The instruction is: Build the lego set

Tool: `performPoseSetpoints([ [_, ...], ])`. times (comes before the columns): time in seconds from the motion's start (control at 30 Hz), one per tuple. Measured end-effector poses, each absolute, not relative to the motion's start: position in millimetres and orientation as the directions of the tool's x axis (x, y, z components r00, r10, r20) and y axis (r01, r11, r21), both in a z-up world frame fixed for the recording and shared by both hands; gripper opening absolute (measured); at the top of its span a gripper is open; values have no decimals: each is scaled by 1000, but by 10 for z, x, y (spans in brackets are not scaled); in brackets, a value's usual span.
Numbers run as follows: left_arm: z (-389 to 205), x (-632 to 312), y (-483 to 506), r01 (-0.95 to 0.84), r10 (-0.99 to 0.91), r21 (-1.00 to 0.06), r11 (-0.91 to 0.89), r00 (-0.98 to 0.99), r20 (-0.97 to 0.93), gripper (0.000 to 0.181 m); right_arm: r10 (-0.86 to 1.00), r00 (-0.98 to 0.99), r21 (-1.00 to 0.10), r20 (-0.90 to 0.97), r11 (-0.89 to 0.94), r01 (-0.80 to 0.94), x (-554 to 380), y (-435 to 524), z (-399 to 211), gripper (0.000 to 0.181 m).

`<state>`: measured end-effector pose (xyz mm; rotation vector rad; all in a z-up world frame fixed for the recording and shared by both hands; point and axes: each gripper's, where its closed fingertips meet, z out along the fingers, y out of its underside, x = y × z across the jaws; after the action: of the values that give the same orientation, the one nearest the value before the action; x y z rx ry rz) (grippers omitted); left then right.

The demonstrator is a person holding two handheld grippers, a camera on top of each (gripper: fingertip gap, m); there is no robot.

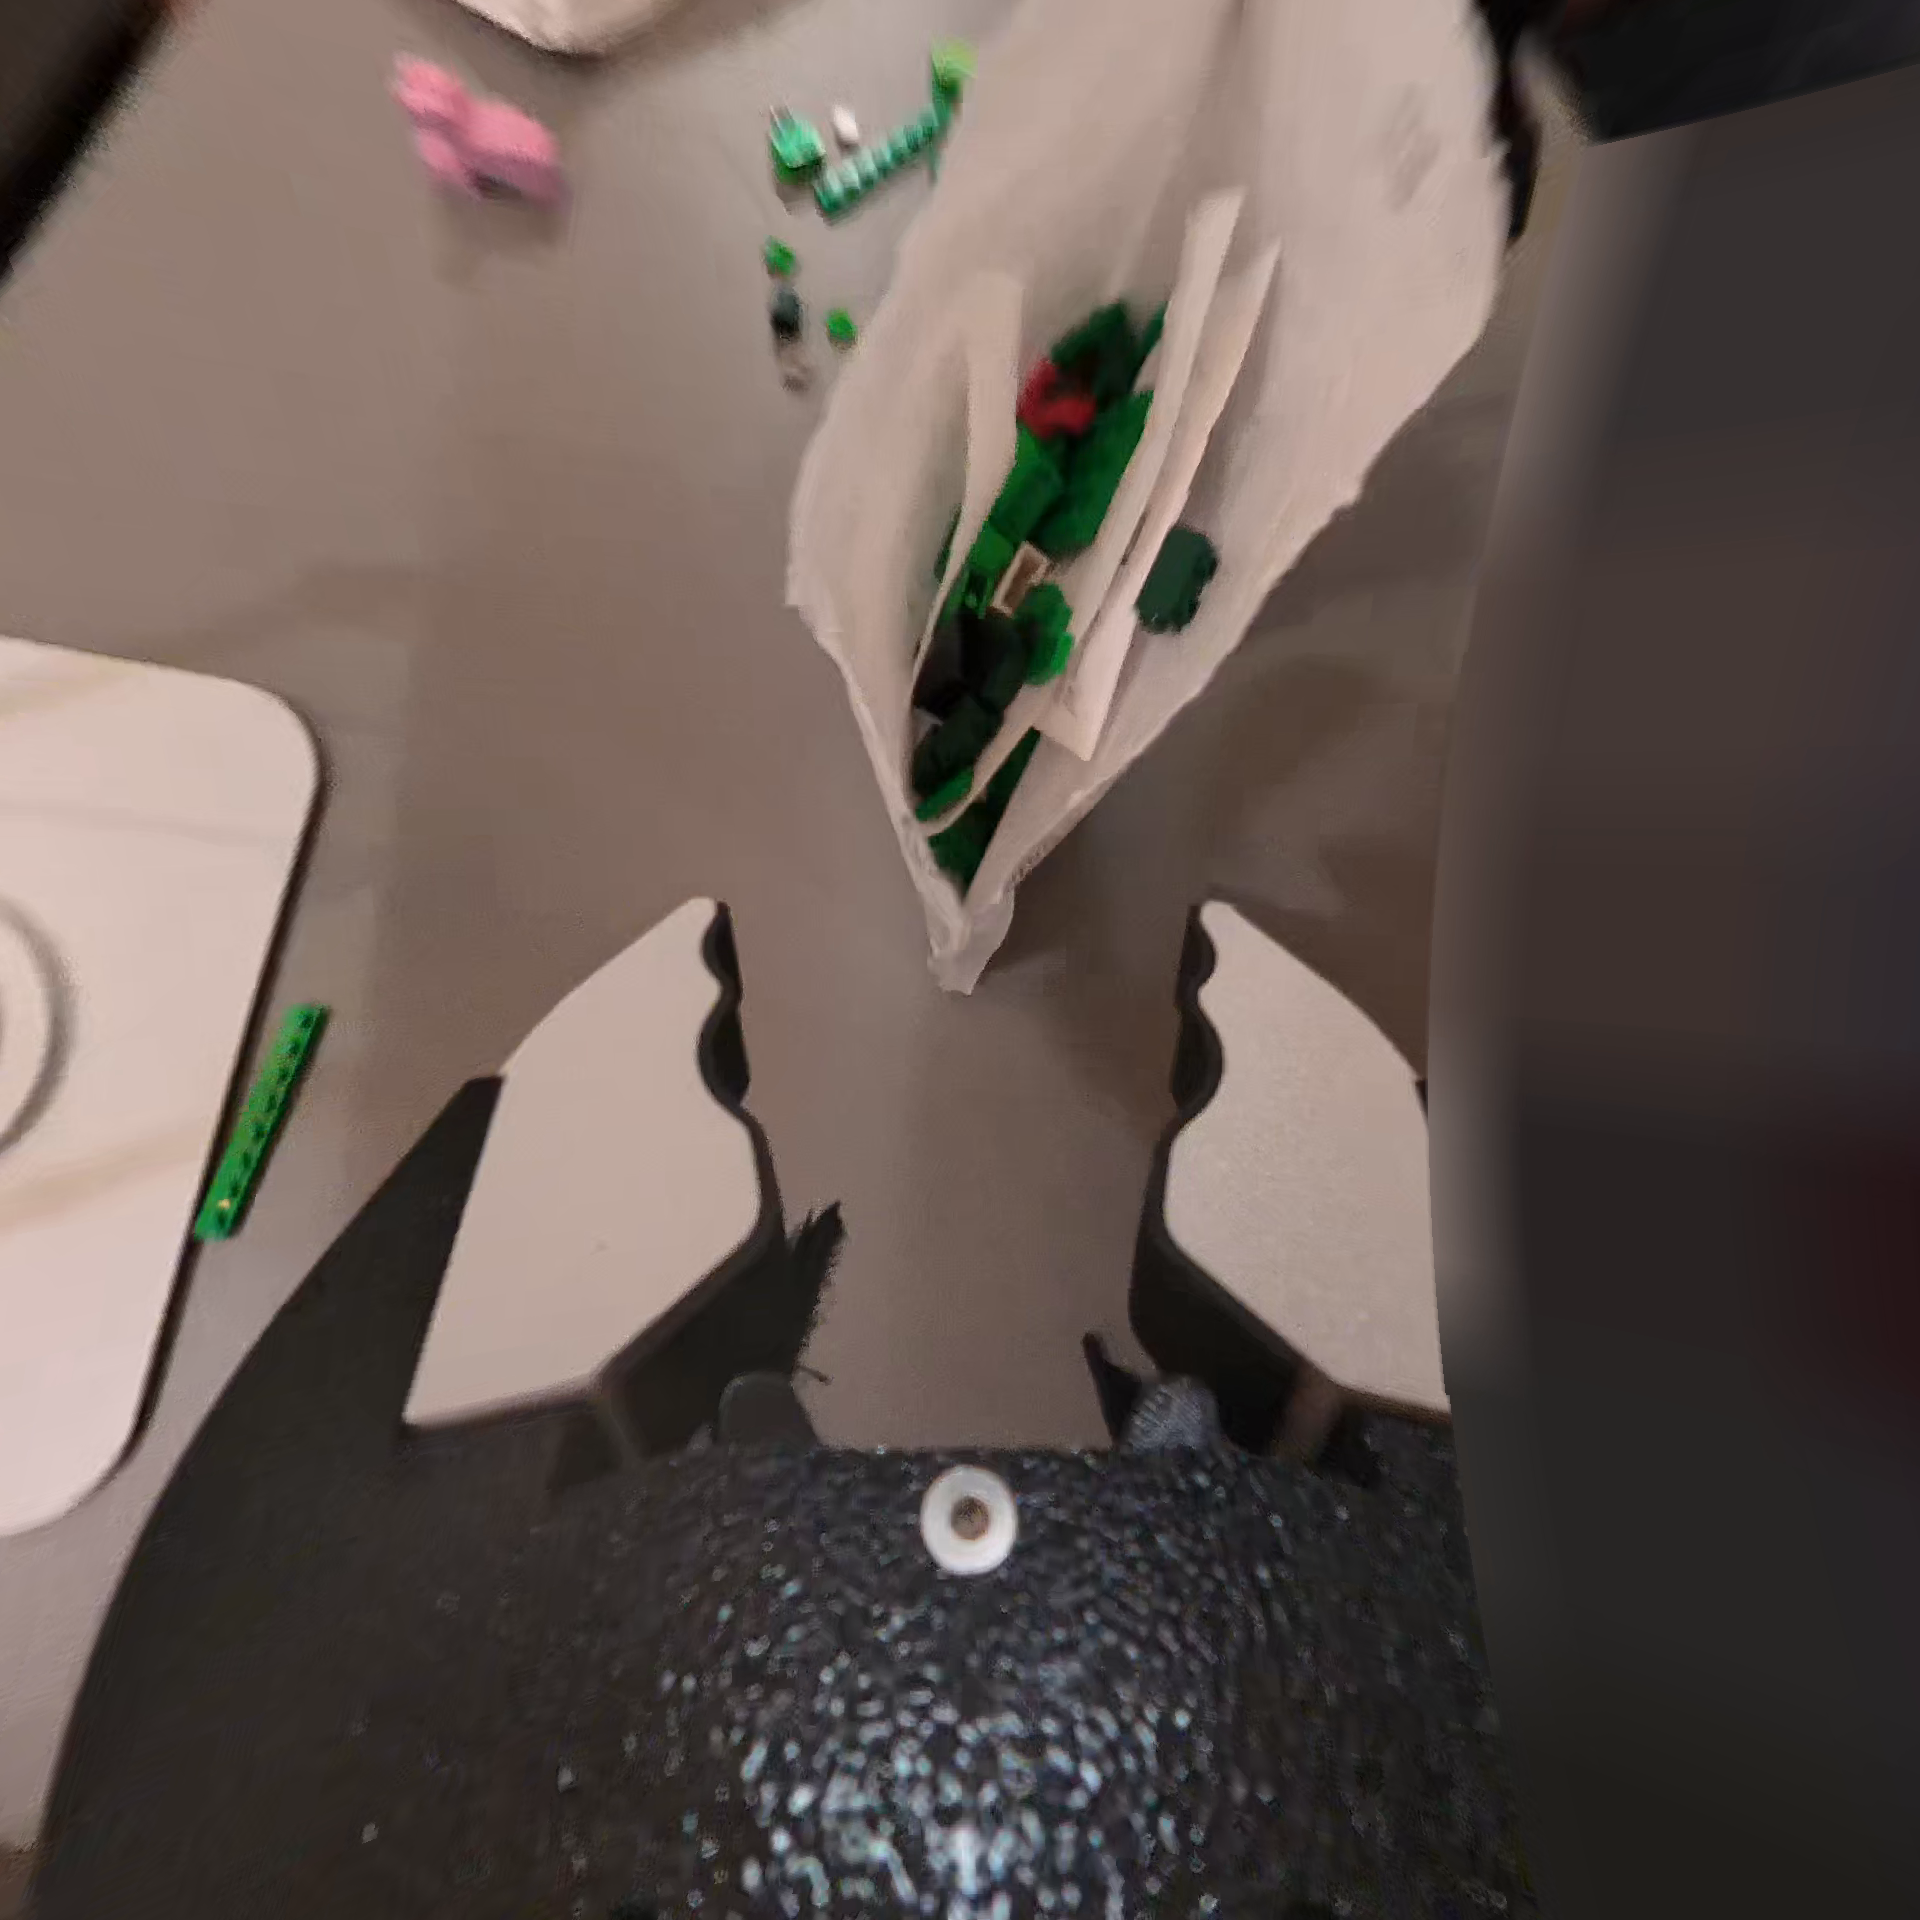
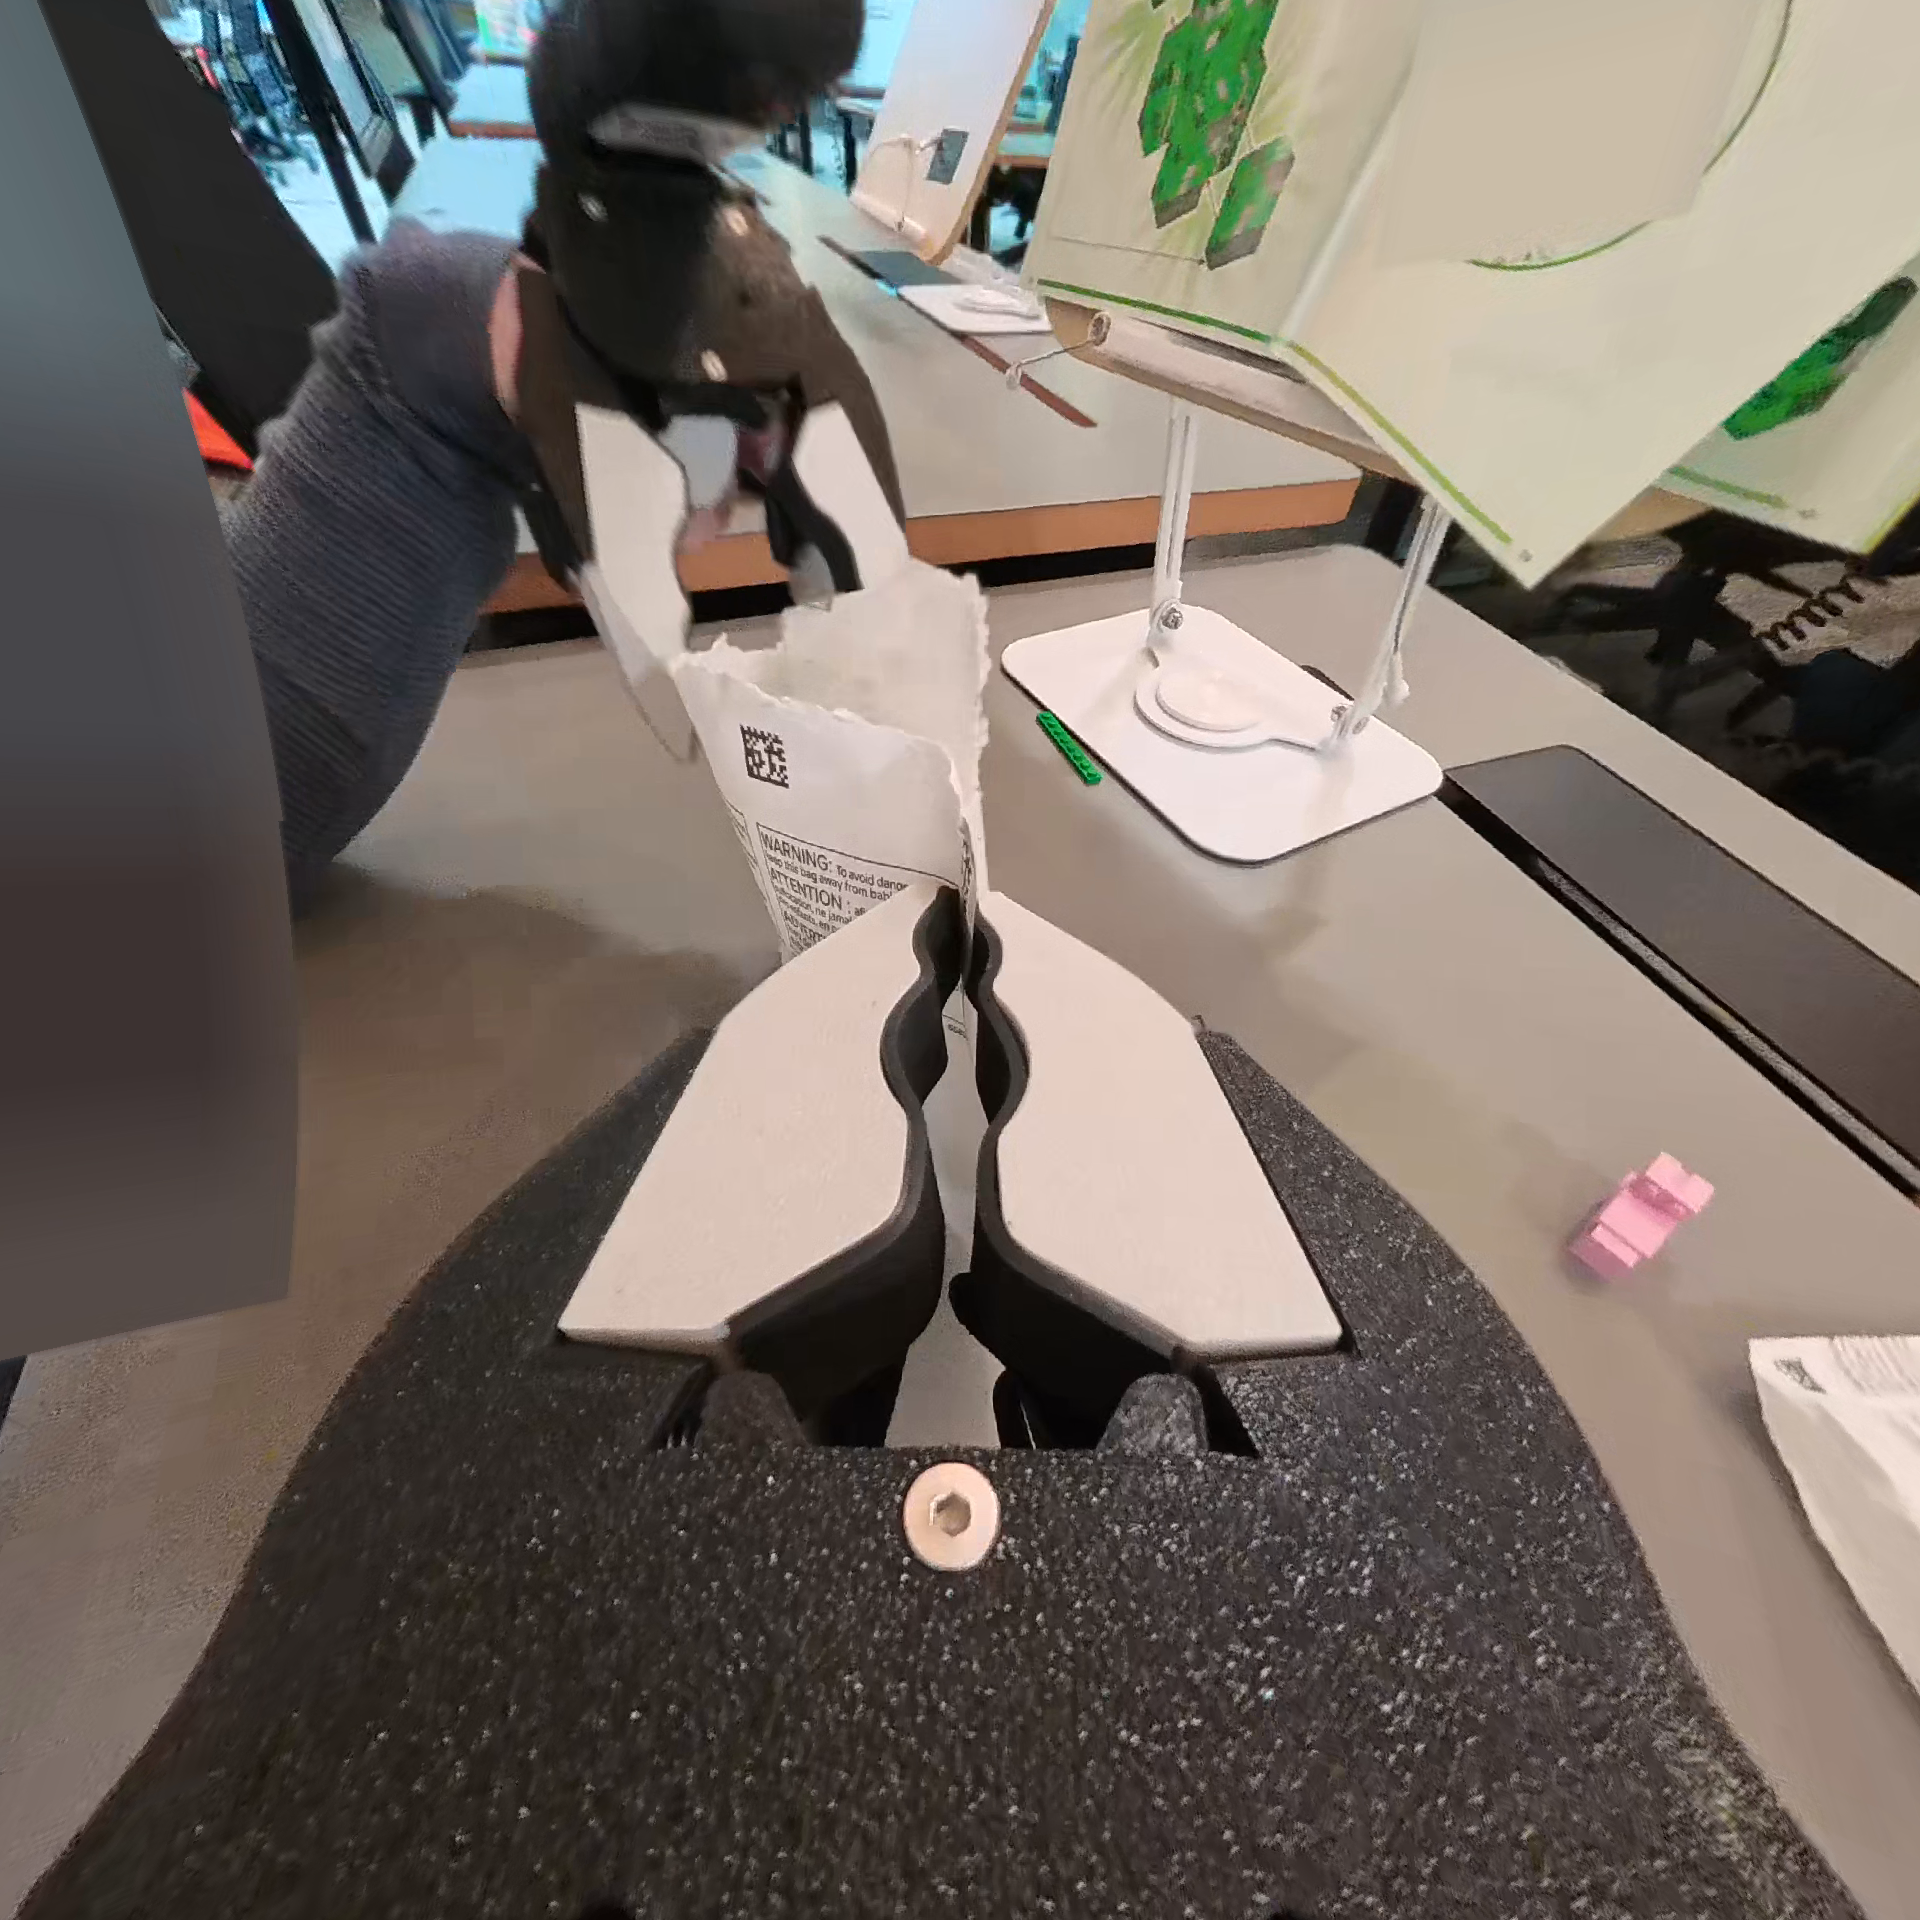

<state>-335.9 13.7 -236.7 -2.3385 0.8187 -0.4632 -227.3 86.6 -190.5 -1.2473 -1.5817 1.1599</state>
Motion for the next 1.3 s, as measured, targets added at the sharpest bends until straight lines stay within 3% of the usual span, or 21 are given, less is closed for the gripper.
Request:
performPoseSetpoints([
  [0.07, -2567, -3250, 230, -531, -692, -567, -630, 715, 100, 64, 980, -193, -964, 46, 94, 247, -2215, 872, -1936, 0],
  [0.13, -2656, -3112, 319, -593, -733, -531, -605, 676, 81, 25, 982, -182, -961, 57, 104, 258, -2158, 887, -1979, 0],
  [0.23, -2654, -3065, 458, -643, -756, -534, -549, 655, -11, 1, 984, -163, -958, 70, 112, 264, -2042, 942, -2004, 0],
  [0.6, -1924, -2628, 495, -510, -851, -844, -168, 507, -137, 0, 993, -117, -995, 21, 33, 98, -1474, 1142, -1839, 0],
  [0.73, -1687, -2271, 507, -464, -863, -884, -52, 467, -194, 0, 986, -146, -997, 75, 72, -23, -1114, 1047, -1625, 0],
  [0.77, -1659, -2173, 538, -484, -853, -875, -31, 469, -230, 0, 985, -146, -996, 87, 82, -39, -1019, 1014, -1577, 5],
  [0.83, -1603, -1949, 589, -509, -843, -860, -1, 463, -273, 0, 988, -130, -996, 89, 84, -42, -838, 987, -1499, 43],
  [0.9, -1571, -1740, 682, -533, -833, -846, 1, 468, -296, 0, 993, -84, -996, 84, 83, -11, -646, 1013, -1417, 66],
  [1.0, -1574, -1442, 844, -559, -833, -829, -14, 466, -300, 0, 988, 22, -987, 155, 154, 51, -343, 1056, -1198, 78],
  [1.1, -1594, -1212, 986, -558, -837, -829, -32, 468, -283, 0, 974, 36, -943, 225, 209, 258, -203, 984, -1172, 99],
  [1.23, -1602, -1019, 1073, -532, -837, -846, -39, 480, -263, 0, 936, 13, -804, 352, 295, 516, -265, 952, -1359, 116],
  [1.3, -1624, -931, 1052, -540, -847, -841, -17, 455, -275, 0, 888, 5, -680, 459, 348, 645, -274, 1098, -1472, 119],
])
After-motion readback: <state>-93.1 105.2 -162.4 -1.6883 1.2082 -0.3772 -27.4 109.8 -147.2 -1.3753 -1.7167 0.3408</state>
